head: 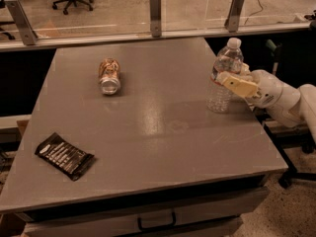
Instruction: Place water bottle upright
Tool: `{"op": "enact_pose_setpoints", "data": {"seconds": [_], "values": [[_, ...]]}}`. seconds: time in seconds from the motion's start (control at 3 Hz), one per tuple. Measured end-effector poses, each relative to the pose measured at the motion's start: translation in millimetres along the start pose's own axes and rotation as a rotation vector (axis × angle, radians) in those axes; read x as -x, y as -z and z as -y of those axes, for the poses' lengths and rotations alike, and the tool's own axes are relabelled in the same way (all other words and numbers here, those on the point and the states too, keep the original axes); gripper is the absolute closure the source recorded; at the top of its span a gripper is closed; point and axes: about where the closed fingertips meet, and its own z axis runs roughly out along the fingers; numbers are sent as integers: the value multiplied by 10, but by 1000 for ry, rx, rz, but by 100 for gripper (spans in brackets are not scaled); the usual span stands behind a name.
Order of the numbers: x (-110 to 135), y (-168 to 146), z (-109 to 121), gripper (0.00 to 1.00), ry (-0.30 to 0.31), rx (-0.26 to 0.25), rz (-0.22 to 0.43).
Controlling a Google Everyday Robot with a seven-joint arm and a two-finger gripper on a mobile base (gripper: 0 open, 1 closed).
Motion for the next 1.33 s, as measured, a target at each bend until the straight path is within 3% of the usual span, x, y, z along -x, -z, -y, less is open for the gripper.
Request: {"op": "enact_pose_setpoints", "data": {"seconds": [0.33,1.0,1.33], "values": [[-3,2,1,5,-1,0,0],[-72,53,24,0,-13,-6,0],[-28,248,18,0,-16,-32,-52]]}}
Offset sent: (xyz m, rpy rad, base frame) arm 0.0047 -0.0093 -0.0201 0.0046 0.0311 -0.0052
